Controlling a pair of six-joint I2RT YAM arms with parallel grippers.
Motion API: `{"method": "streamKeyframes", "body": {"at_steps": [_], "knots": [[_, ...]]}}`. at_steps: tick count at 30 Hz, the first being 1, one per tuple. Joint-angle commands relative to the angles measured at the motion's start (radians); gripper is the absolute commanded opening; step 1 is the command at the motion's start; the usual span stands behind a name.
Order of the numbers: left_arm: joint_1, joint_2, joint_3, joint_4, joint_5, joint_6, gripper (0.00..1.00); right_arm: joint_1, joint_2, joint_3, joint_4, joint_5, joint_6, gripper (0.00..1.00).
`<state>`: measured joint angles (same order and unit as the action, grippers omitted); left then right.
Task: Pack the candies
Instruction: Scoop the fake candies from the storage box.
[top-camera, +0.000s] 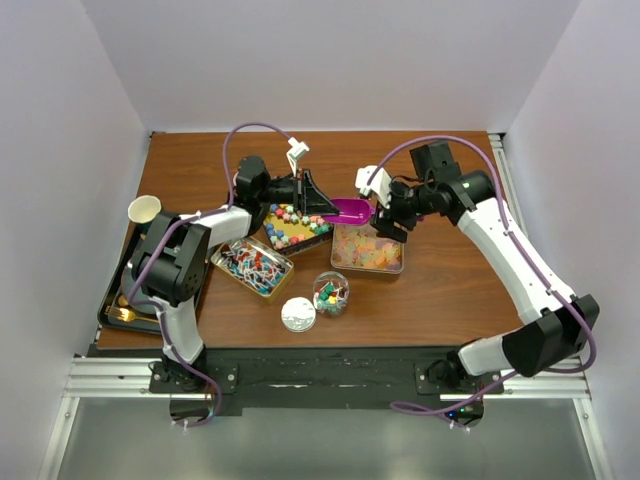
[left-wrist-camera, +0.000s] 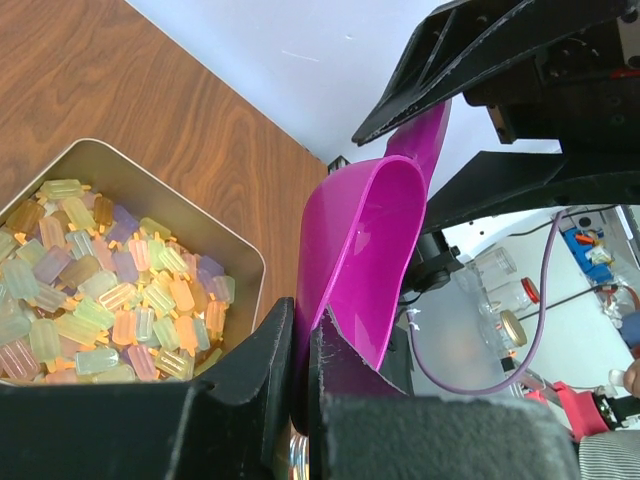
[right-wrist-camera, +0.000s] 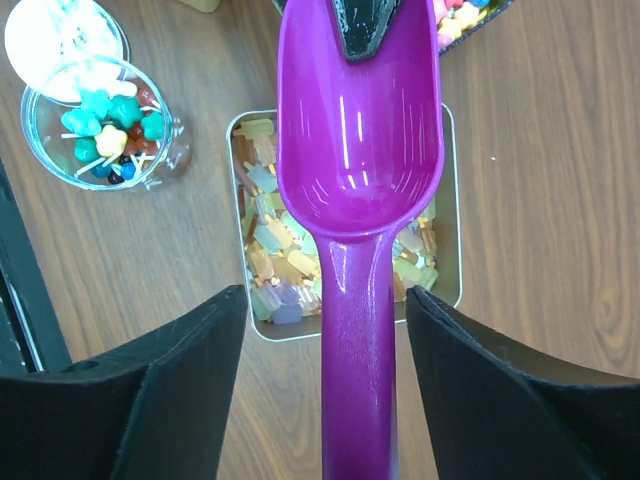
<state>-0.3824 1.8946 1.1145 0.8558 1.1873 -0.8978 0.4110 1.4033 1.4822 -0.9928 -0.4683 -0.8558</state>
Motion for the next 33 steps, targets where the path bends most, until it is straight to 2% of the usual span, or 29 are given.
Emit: {"method": "streamKeyframes", "body": {"at_steps": [1, 9, 13, 15, 16, 17, 18, 20, 22, 23, 27, 28, 31, 33], "knots": [[0.008, -0.006, 0.004, 0.046, 0.021, 0.017, 0.00, -0.008, 0.016, 0.023, 0.026, -0.058, 0.018, 0.62], [0.010, -0.002, 0.005, 0.040, 0.032, 0.028, 0.00, -0.024, 0.056, 0.059, -0.001, -0.059, 0.003, 0.38], [0.011, -0.002, 0.008, 0.045, 0.034, 0.028, 0.00, -0.026, 0.083, 0.076, -0.038, -0.052, -0.018, 0.20], [0.017, -0.002, 0.016, 0.045, 0.032, 0.030, 0.00, -0.024, 0.098, 0.085, -0.070, -0.043, -0.052, 0.17], [0.020, 0.000, 0.019, 0.043, 0.032, 0.033, 0.04, -0.026, 0.105, 0.090, -0.079, -0.038, -0.064, 0.09], [0.030, -0.002, 0.024, -0.001, 0.023, 0.057, 0.13, -0.026, 0.108, 0.099, -0.093, -0.035, -0.078, 0.04], [0.039, -0.012, 0.039, -0.058, 0.008, 0.089, 0.35, -0.026, 0.121, 0.122, -0.125, -0.026, -0.109, 0.00], [0.071, -0.052, 0.054, -0.238, -0.069, 0.202, 0.52, -0.028, 0.140, 0.156, -0.174, 0.042, -0.164, 0.00], [0.106, -0.084, 0.057, -0.349, -0.154, 0.279, 0.57, -0.028, 0.180, 0.207, -0.274, 0.162, -0.288, 0.00], [0.111, -0.115, 0.057, -0.465, -0.182, 0.362, 0.62, -0.031, 0.187, 0.222, -0.300, 0.202, -0.343, 0.00], [0.108, -0.187, 0.009, -0.665, -0.261, 0.578, 0.64, -0.038, 0.249, 0.257, -0.345, 0.376, -0.459, 0.00], [0.102, -0.199, -0.007, -0.729, -0.288, 0.671, 0.64, -0.038, 0.281, 0.266, -0.346, 0.414, -0.471, 0.00], [0.076, -0.255, -0.073, -0.811, -0.353, 0.822, 0.64, -0.040, 0.339, 0.329, -0.371, 0.516, -0.522, 0.00], [0.051, -0.298, -0.134, -0.814, -0.385, 0.867, 0.64, -0.035, 0.385, 0.363, -0.366, 0.595, -0.549, 0.00]]}}
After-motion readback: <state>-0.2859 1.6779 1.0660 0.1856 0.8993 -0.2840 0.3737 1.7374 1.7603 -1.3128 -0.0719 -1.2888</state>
